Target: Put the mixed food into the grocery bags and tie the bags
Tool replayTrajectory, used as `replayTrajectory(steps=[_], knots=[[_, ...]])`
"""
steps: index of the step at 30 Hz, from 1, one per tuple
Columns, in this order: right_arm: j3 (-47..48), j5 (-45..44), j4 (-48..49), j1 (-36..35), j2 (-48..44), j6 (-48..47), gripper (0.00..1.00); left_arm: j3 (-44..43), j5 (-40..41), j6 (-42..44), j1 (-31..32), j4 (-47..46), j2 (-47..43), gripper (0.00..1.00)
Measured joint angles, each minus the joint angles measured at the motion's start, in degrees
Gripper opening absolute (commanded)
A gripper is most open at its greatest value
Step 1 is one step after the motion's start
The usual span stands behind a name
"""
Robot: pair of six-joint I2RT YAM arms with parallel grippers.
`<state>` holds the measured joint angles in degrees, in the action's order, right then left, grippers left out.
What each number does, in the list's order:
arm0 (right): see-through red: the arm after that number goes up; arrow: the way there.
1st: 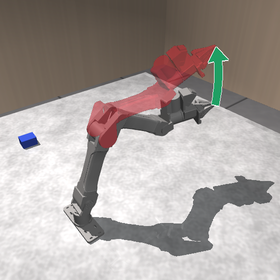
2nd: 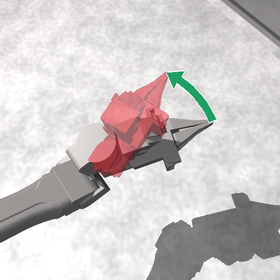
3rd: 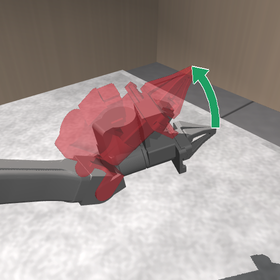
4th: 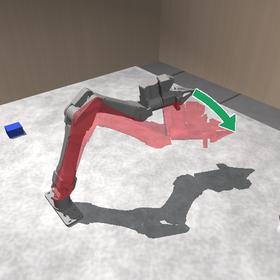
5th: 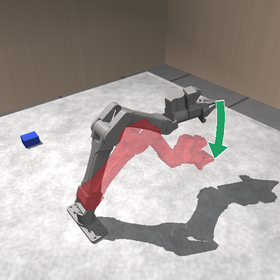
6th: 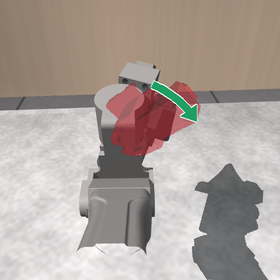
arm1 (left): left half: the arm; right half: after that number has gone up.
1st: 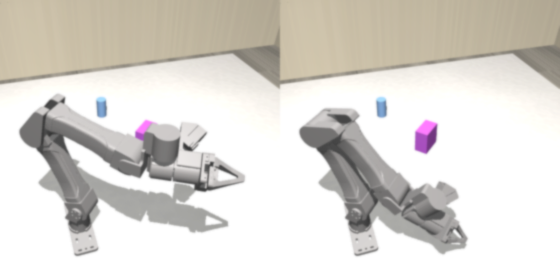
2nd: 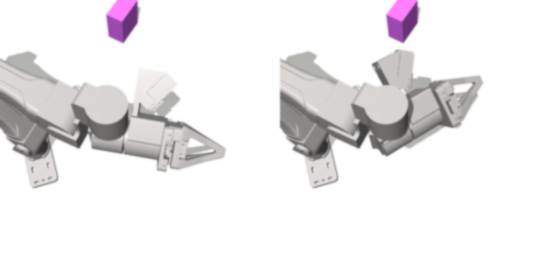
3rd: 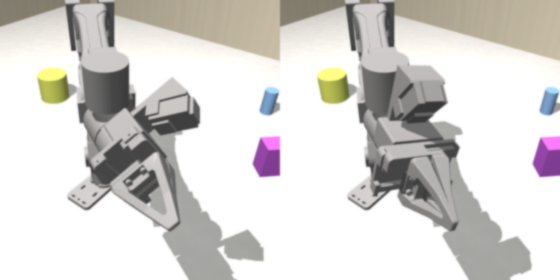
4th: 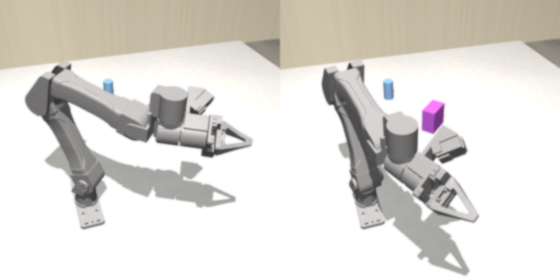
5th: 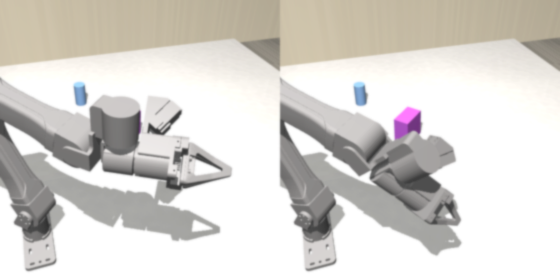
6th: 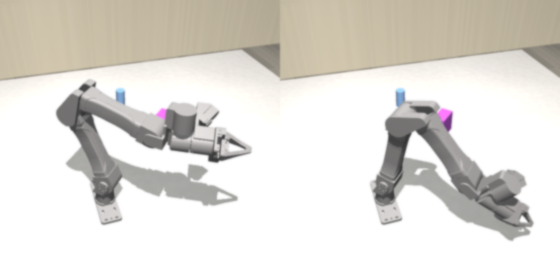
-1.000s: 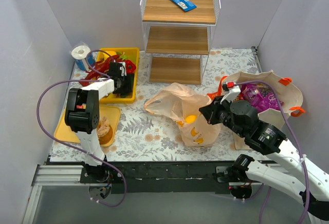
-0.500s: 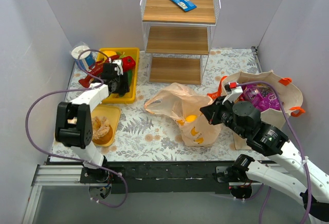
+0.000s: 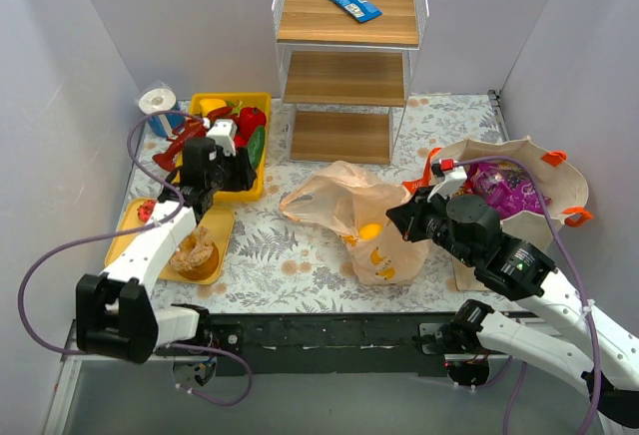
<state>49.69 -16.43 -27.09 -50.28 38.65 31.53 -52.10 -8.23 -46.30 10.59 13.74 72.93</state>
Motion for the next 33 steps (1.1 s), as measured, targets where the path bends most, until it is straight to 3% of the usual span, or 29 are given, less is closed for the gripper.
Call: replayTrajectory(steps=[3,6,9,15,19,27,33], knots=[[0.0,-0.1,0.0,0.0,0.2,0.0,0.01,3.8,-1.0,2.1,6.3,-1.4,-6.4,0.35],[0.0,-0.2,0.0,0.0,0.2,-0.2,0.01,6.0,-3.4,5.7,20.0,-3.9,-12.4,0.34],[0.0,-0.2,0.0,0.0,0.2,-0.2,0.01,7.0,-4.1,8.2,28.2,-5.1,-15.1,0.34],[0.0,-0.1,0.0,0.0,0.1,-0.3,0.01,8.5,-1.4,10.8,39.2,-5.9,-14.4,0.34],[0.0,-0.1,0.0,0.0,-0.5,-0.3,0.01,8.5,3.3,12.8,46.6,-5.8,-9.4,0.34],[0.0,1.2,0.2,0.0,-0.6,-0.3,0.01,4.0,11.1,18.4,48.1,-5.1,5.4,0.34],[0.0,1.8,0.2,0.0,-0.9,-0.3,0.01,0.4,14.1,24.0,48.1,-7.9,8.6,0.37]])
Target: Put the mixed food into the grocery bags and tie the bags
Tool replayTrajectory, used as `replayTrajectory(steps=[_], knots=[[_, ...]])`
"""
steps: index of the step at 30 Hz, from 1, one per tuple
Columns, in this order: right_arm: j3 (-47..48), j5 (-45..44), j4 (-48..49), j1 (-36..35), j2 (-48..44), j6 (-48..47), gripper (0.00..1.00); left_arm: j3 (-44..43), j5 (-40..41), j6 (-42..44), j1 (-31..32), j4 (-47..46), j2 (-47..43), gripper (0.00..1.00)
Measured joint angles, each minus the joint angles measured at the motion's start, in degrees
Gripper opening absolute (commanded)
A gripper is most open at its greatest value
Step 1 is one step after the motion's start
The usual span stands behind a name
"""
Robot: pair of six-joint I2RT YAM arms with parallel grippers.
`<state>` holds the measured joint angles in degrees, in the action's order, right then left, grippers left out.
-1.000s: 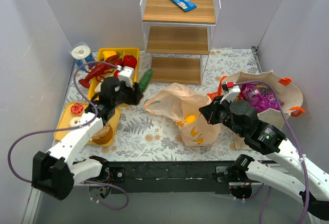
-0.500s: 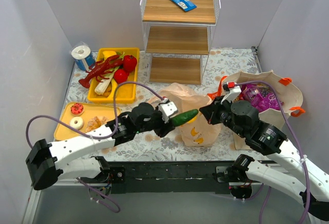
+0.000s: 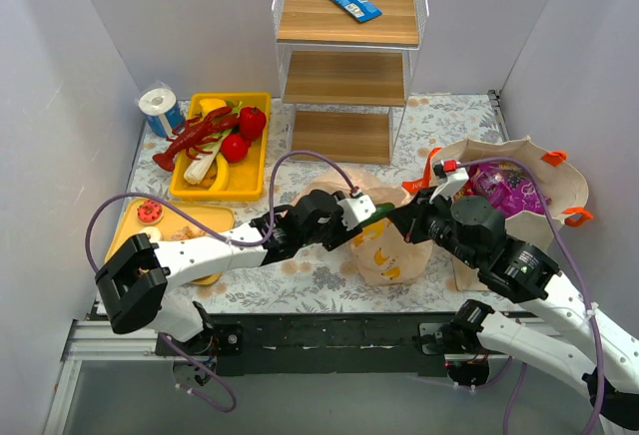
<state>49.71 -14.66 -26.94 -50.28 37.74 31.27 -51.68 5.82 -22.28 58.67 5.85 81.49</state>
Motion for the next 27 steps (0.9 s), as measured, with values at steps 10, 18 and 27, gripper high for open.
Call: replayTrajectory(steps=[10,18,27], knots=[[0.0,-0.1,-0.5,0.0,-1.4,0.0,0.01,-4.7,0.2,4.3,-0.6,-6.0,9.7,0.75],[0.0,-0.2,-1.7,0.0,-1.7,0.0,0.01,-4.9,1.2,1.0,-2.1,-9.5,10.5,0.98],[0.0,-1.2,-1.7,0.0,-2.4,0.0,0.01,0.6,2.3,-11.3,-12.3,-11.7,0.5,0.98]])
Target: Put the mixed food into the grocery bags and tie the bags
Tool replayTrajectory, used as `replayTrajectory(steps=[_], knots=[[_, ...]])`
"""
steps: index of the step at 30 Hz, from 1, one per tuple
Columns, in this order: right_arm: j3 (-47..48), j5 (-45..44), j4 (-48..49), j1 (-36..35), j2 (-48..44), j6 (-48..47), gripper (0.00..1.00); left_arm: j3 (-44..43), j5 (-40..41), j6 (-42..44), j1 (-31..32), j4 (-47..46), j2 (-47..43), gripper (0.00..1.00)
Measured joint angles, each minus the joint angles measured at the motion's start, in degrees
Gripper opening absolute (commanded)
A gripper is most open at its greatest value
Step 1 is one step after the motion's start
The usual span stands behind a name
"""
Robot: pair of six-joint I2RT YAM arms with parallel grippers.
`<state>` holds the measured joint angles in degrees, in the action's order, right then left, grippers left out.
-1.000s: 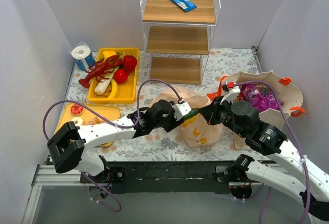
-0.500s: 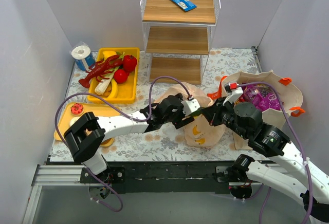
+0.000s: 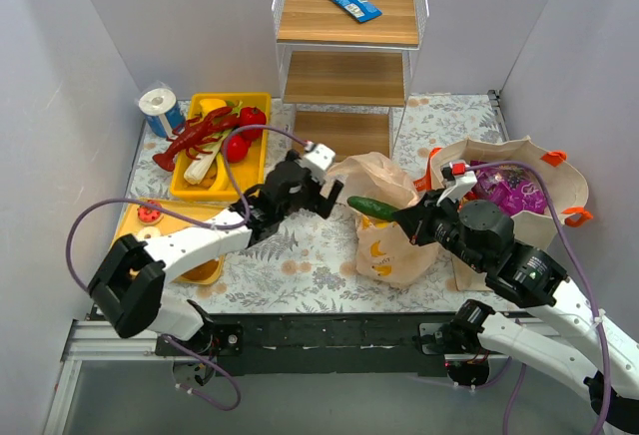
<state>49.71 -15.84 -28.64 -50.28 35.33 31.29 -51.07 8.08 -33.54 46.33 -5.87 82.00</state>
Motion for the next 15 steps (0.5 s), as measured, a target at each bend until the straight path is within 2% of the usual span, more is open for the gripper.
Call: replayTrajectory(steps=[5,10,15], knots=[[0.0,-0.1,0.0,0.0,0.0,0.0,0.01,-0.3,-2.6,-9.7,-7.3,0.4,-3.8,0.98],[0.0,-0.1,0.0,0.0,0.0,0.0,0.01,-3.4,-5.9,-18.8,-9.4,4.0,1.7,0.98],[0.0,-0.1,0.0,0.0,0.0,0.0,0.01,-2.8,-11.1,-25.6,-12.6,5.9,6.6,0.98]])
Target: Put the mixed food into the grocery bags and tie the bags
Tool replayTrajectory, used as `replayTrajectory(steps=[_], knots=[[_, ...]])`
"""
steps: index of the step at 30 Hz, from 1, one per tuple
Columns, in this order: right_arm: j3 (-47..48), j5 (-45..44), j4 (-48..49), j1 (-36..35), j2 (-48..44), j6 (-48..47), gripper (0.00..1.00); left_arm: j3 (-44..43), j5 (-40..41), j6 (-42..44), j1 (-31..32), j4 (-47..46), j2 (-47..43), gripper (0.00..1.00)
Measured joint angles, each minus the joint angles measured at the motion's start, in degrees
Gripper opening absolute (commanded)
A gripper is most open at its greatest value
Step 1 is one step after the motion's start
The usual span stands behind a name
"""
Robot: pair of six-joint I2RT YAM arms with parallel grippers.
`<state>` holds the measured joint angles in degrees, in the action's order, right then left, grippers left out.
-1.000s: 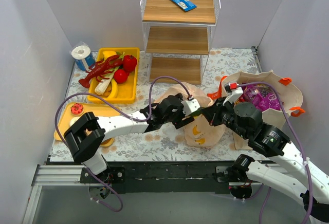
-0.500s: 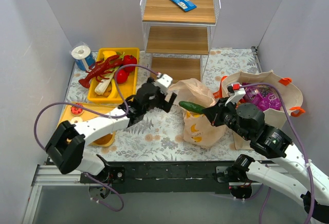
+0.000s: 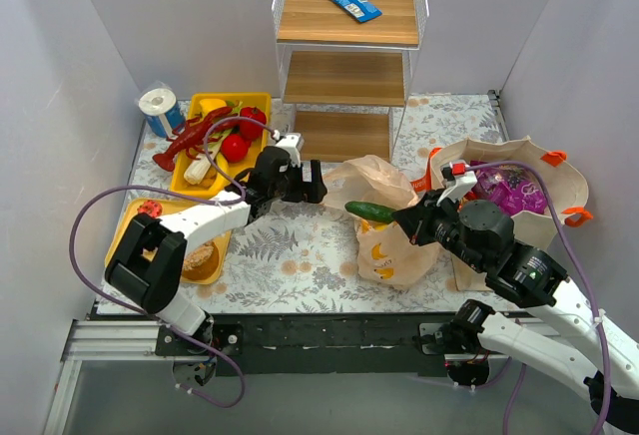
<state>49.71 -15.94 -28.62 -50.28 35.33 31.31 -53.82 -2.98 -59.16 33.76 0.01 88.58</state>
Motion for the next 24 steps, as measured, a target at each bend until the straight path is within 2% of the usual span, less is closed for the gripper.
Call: replayTrajectory(steps=[5,10,16,17,19,20,22,23,24], knots=[[0.0,0.0,0.0,0.0,-0.2,0.0,0.01,1.0,-1.2,-3.3,-1.9,-0.6,1.0,0.97],[0.0,0.0,0.0,0.0,-0.2,0.0,0.01,1.0,-3.3,-5.0,-2.4,-2.8,4.0,0.81],[0.0,0.0,0.0,0.0,-0.2,0.0,0.01,1.0,-5.4,-6.3,-3.3,-4.4,9.4,0.69],[0.0,0.0,0.0,0.0,-0.2,0.0,0.01,1.0,-5.8,-6.3,-3.3,-5.0,10.3,0.56],[0.0,0.0,0.0,0.0,-0.2,0.0,0.01,1.0,-6.1,-6.4,-3.4,-5.5,11.2,0.4],[0.0,0.0,0.0,0.0,-0.2,0.0,0.01,0.9,-6.2,-6.3,-3.5,-5.7,11.6,0.23],[0.0,0.0,-0.1,0.0,-0.2,0.0,0.01,0.9,-6.5,-6.2,-3.6,-6.1,11.9,0.13],[0.0,-0.1,-0.2,0.0,-0.2,0.0,0.01,0.9,-6.7,-6.0,-3.6,-6.6,11.9,0.0],[0.0,-0.2,-0.4,0.0,-0.2,0.0,0.01,0.9,-6.7,-5.9,-3.6,-7.3,11.7,0.0]])
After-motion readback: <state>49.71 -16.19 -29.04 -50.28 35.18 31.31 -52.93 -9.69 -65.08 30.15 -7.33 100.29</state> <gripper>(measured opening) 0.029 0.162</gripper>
